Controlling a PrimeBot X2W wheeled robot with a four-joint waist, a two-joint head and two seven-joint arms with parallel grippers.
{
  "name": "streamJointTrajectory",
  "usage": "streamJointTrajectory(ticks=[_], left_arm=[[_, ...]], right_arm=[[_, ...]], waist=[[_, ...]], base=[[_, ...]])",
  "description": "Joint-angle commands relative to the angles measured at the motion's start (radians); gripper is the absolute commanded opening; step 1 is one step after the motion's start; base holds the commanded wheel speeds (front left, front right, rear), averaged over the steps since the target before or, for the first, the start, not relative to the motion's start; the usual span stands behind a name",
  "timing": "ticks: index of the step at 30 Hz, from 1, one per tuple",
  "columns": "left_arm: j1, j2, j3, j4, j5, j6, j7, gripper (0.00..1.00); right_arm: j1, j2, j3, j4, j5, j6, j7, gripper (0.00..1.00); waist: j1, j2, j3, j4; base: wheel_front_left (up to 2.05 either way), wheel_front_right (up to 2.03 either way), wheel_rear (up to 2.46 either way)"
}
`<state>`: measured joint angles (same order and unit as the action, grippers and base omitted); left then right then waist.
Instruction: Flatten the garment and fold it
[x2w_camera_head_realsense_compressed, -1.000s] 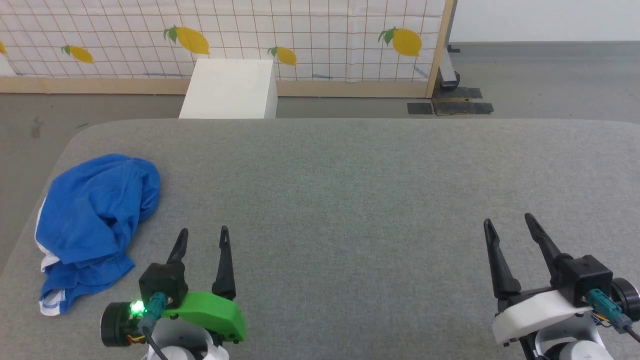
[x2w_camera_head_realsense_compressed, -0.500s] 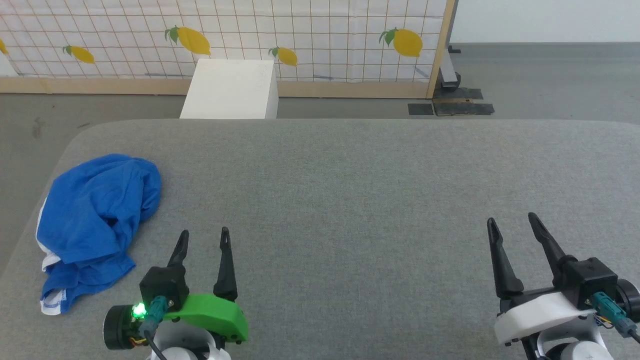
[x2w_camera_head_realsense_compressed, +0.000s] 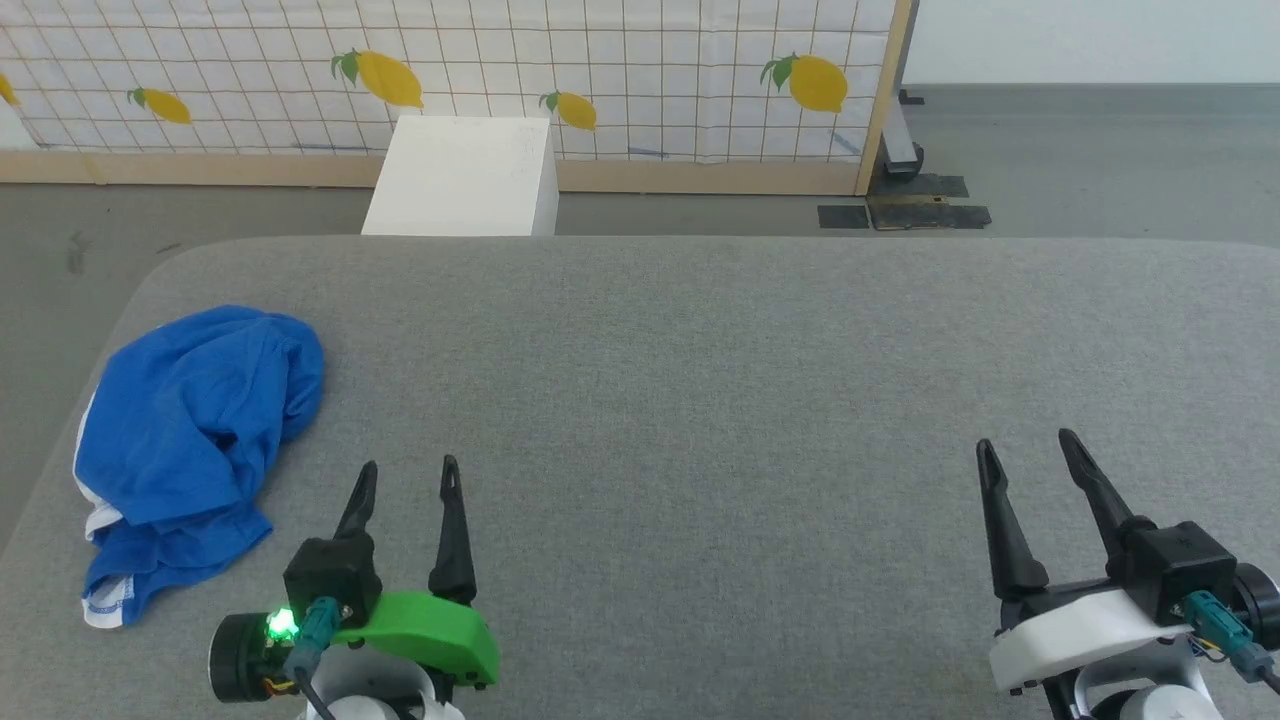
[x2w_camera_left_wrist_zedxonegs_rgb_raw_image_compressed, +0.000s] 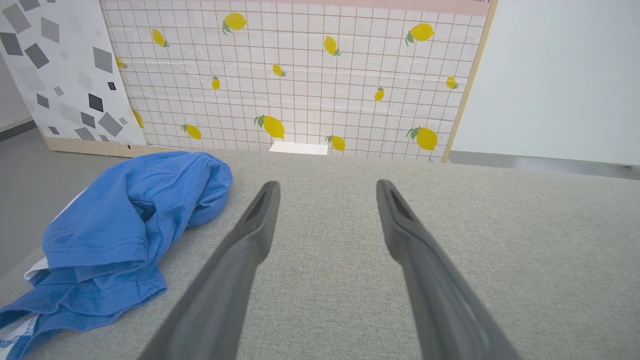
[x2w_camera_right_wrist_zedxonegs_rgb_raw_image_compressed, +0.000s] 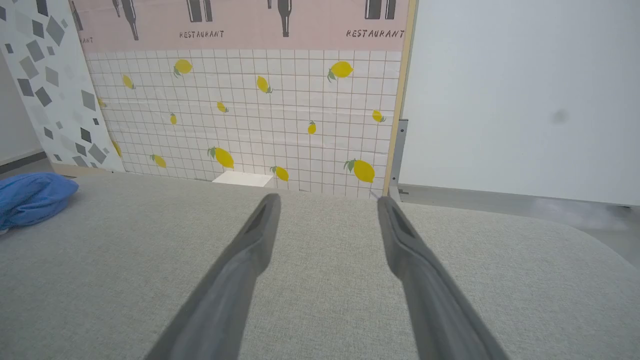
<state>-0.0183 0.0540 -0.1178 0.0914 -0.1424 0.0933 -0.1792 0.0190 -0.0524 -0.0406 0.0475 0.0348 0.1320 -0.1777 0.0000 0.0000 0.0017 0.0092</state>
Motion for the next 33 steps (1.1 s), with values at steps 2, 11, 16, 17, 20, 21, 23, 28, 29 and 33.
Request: streamJointTrajectory(ticks=[2, 11, 16, 17, 20, 21, 23, 28, 29, 33], left_arm=[[-0.019, -0.003, -0.005, 0.008, 0.010, 0.008, -0.012, 1.00], [-0.022, -0.003, -0.013, 0.023, 0.000, 0.018, -0.030, 1.00], [-0.025, -0.003, -0.017, 0.032, -0.007, 0.023, -0.041, 1.00], [-0.025, -0.003, -0.018, 0.034, -0.009, 0.024, -0.043, 1.00], [-0.026, -0.003, -0.020, 0.038, -0.015, 0.028, -0.049, 1.00], [-0.026, -0.003, -0.021, 0.039, -0.016, 0.029, -0.051, 1.00], [-0.026, -0.003, -0.024, 0.042, -0.019, 0.032, -0.055, 1.00], [-0.025, -0.003, -0.035, 0.048, -0.028, 0.037, -0.065, 1.00], [-0.026, -0.004, -0.037, 0.049, -0.030, 0.039, -0.067, 1.00], [-0.033, -0.004, -0.052, 0.052, -0.040, 0.045, -0.075, 1.00]], right_arm=[[-0.004, 0.002, -0.004, 0.004, -0.003, -0.001, -0.013, 1.00], [-0.005, 0.002, -0.008, 0.012, -0.004, -0.001, -0.032, 1.00], [-0.007, 0.002, -0.011, 0.015, -0.001, -0.001, -0.042, 1.00], [-0.007, 0.002, -0.011, 0.015, 0.000, -0.001, -0.044, 1.00], [-0.007, 0.002, -0.013, 0.018, 0.001, -0.001, -0.050, 1.00], [-0.007, 0.002, -0.014, 0.019, 0.002, -0.001, -0.052, 1.00], [-0.006, 0.002, -0.014, 0.020, 0.002, -0.001, -0.056, 1.00], [0.001, 0.002, -0.019, 0.020, 0.004, -0.001, -0.067, 1.00], [0.004, 0.002, -0.020, 0.019, 0.003, -0.001, -0.069, 1.00], [0.015, 0.002, -0.032, 0.019, -0.004, -0.001, -0.077, 1.00]], waist=[[0.0000, 0.0000, 0.000, 0.001], [0.0000, 0.0000, 0.000, 0.001], [0.0000, 0.0000, 0.002, 0.000], [0.0000, 0.0000, 0.002, 0.001], [0.0000, 0.0000, 0.000, 0.001], [0.0000, 0.0000, 0.000, 0.002], [0.0000, 0.0000, -0.002, 0.002], [0.0000, 0.0000, -0.009, 0.013], [0.0000, 0.0000, -0.010, 0.018], [0.0000, 0.0000, -0.010, 0.073]], base=[[0.00, 0.00, 0.00], [0.00, 0.00, 0.00], [0.00, 0.00, 0.00], [0.00, 0.00, 0.00], [0.00, 0.00, 0.00], [0.00, 0.00, 0.00], [0.00, 0.00, 0.00], [0.00, 0.00, 0.00], [0.00, 0.00, 0.00], [0.00, 0.00, 0.00]])
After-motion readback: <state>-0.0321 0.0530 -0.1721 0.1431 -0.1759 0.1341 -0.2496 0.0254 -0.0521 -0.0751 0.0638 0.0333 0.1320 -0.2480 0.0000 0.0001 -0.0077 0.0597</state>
